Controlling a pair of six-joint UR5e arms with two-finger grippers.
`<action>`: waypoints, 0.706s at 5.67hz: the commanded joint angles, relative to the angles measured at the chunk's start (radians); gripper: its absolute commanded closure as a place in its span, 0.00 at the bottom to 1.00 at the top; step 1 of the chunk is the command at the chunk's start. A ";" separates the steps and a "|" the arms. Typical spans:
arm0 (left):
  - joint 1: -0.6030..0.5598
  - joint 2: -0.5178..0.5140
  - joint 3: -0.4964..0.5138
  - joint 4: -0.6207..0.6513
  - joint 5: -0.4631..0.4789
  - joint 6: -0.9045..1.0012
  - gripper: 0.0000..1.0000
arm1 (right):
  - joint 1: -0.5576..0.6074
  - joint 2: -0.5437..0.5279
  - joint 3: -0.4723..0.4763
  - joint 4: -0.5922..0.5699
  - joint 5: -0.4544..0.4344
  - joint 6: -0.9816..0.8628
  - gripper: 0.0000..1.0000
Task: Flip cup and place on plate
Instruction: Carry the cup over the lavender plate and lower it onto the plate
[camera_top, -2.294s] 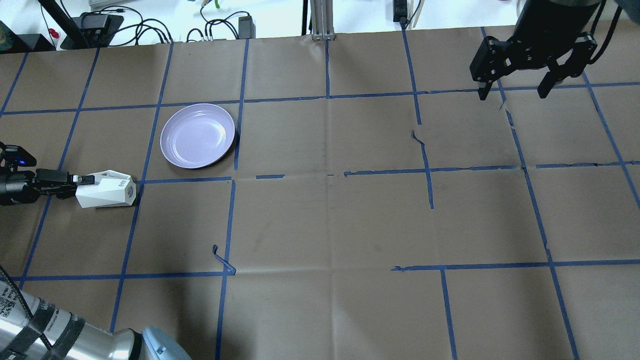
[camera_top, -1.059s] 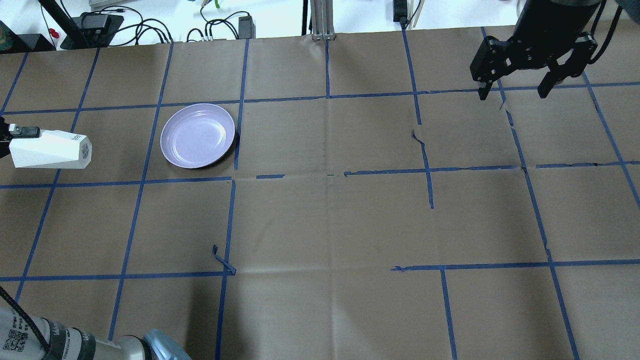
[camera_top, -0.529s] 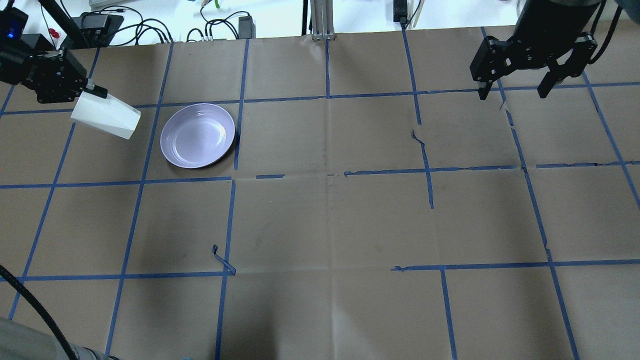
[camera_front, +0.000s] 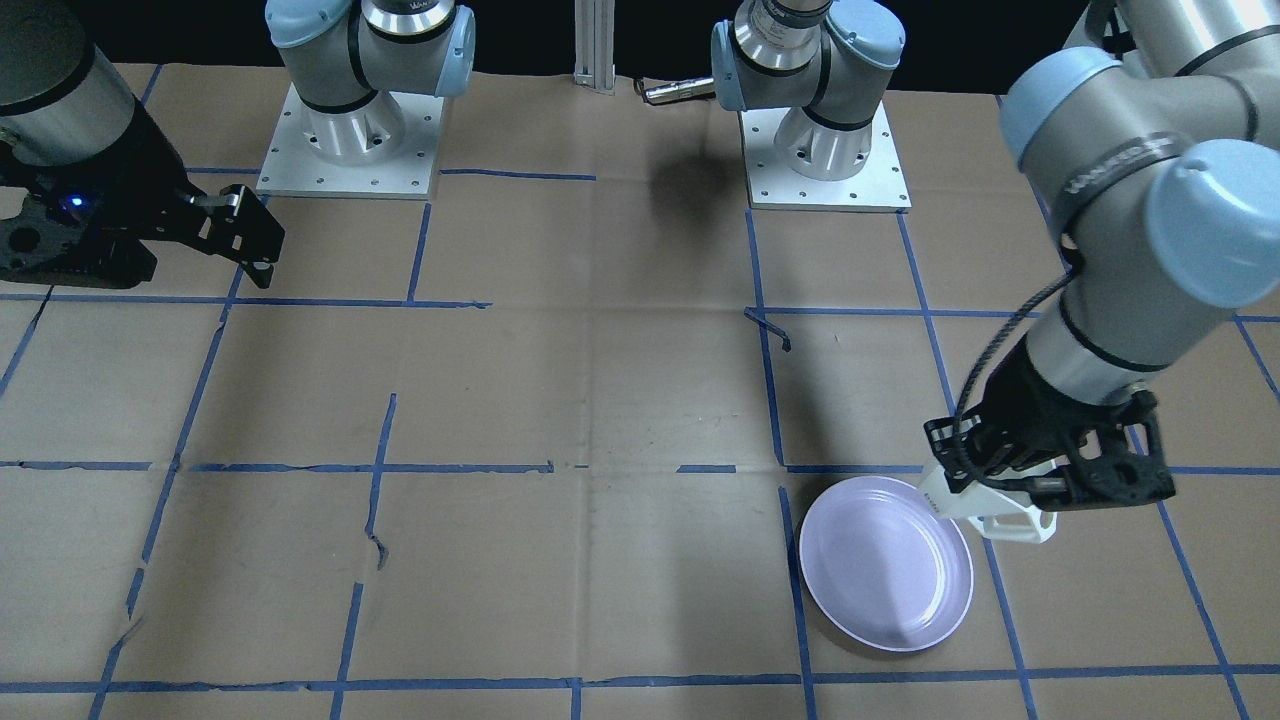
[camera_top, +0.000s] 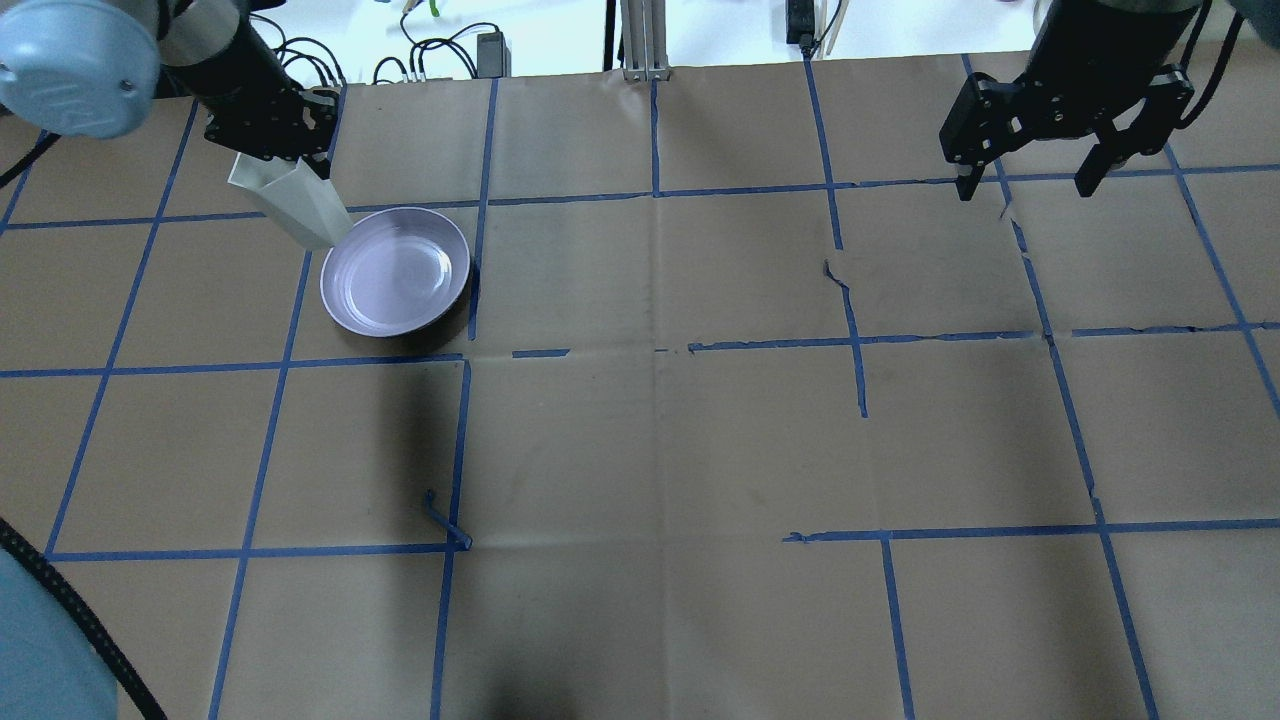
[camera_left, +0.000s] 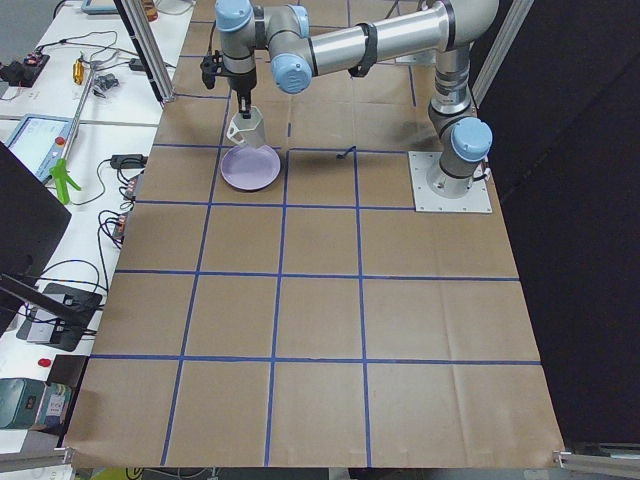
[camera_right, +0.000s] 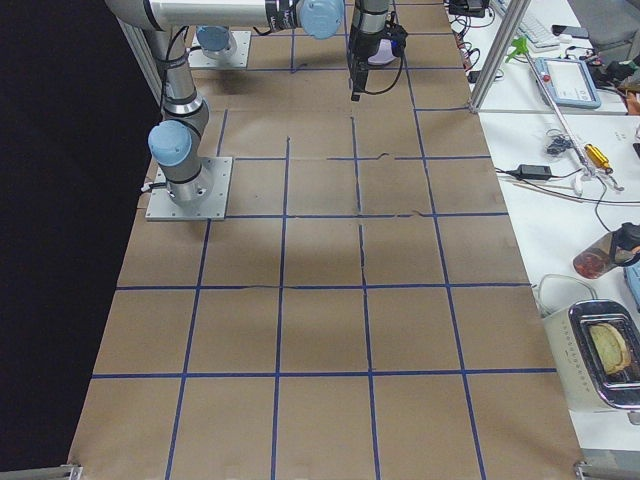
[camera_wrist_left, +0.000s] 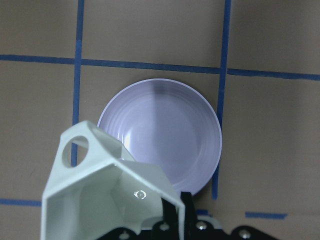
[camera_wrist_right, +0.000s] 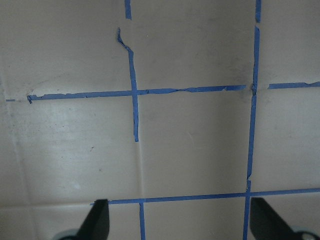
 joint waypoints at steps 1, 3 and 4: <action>-0.048 -0.031 -0.166 0.299 0.052 -0.039 1.00 | 0.000 0.000 0.000 0.000 0.000 0.000 0.00; -0.056 -0.094 -0.257 0.455 0.070 -0.042 1.00 | 0.000 0.000 0.000 0.000 0.000 0.000 0.00; -0.060 -0.117 -0.267 0.457 0.079 -0.042 1.00 | 0.000 0.000 0.000 0.000 0.000 0.000 0.00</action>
